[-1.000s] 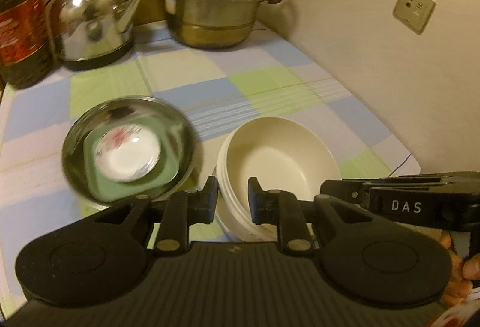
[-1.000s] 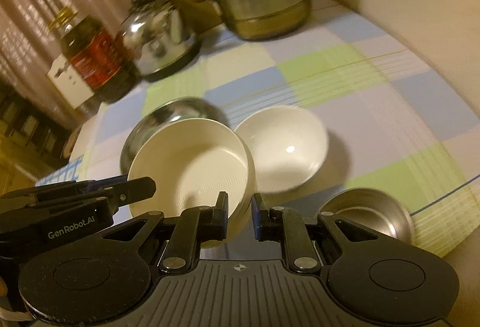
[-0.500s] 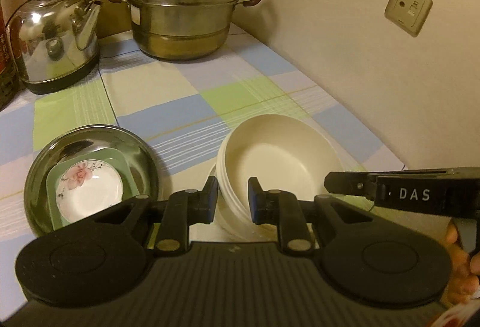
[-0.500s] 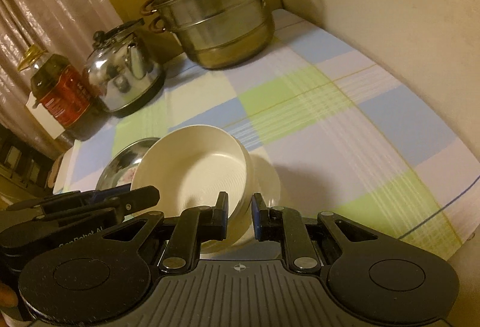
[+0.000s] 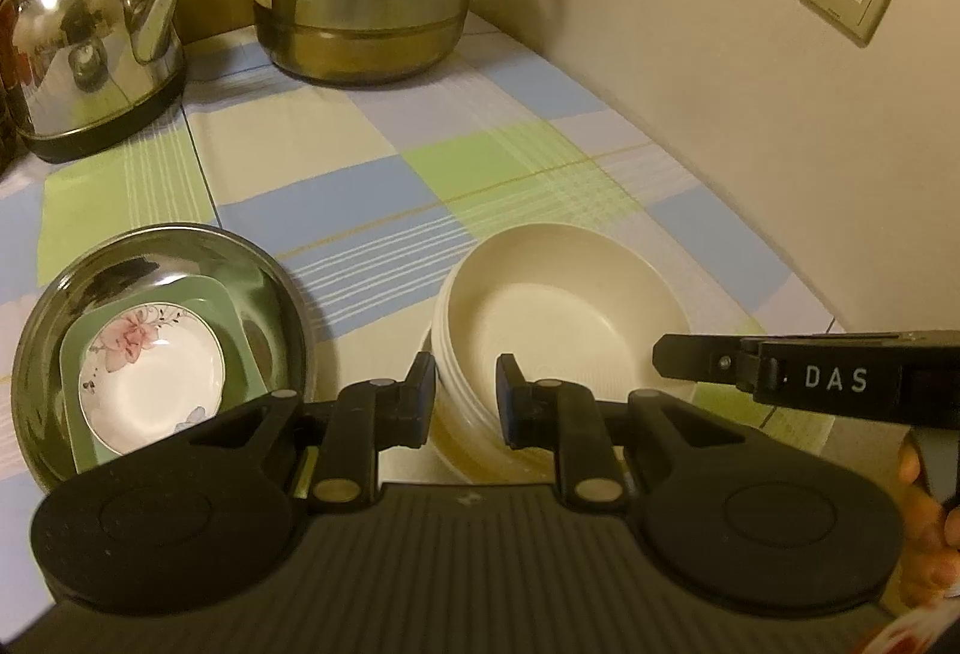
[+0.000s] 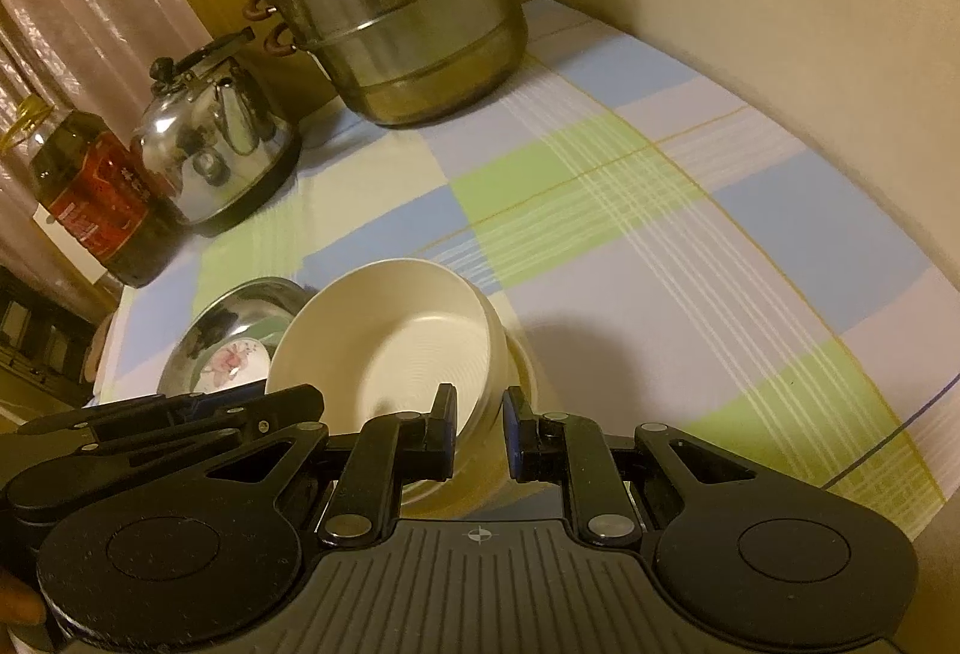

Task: Organize plates and bowls
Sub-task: 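Lift the cream bowl and carry it over the white bowl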

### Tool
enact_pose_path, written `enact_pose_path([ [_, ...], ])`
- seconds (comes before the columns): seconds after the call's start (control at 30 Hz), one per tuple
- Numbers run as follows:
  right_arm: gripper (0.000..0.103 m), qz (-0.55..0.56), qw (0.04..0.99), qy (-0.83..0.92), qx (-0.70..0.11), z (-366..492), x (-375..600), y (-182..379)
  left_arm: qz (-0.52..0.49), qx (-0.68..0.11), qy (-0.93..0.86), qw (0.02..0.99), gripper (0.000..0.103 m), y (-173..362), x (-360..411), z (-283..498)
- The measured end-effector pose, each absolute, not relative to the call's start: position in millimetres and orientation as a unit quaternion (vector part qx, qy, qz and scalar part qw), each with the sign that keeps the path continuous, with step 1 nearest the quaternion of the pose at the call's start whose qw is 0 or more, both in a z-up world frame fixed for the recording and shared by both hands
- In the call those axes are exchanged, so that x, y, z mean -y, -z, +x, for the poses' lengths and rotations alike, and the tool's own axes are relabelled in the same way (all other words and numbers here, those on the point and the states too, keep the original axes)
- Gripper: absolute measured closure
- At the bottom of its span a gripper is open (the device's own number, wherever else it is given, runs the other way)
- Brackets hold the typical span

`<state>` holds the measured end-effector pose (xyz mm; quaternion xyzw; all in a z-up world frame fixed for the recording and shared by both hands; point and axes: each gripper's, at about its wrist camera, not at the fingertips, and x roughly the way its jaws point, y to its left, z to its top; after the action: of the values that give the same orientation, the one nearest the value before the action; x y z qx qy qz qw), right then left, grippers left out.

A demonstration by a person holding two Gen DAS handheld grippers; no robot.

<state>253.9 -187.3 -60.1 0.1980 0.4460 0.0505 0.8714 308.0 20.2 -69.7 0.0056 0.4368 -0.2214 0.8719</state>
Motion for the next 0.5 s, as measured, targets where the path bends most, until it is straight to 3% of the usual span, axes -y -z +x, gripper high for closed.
enact_pose_path([
  [0.5,0.087,0.199,0.866,-0.047,-0.455,259.3,187.7,72.5,0.02,-0.441,0.221,0.87,0.084,79.4,-16.0,311.2],
])
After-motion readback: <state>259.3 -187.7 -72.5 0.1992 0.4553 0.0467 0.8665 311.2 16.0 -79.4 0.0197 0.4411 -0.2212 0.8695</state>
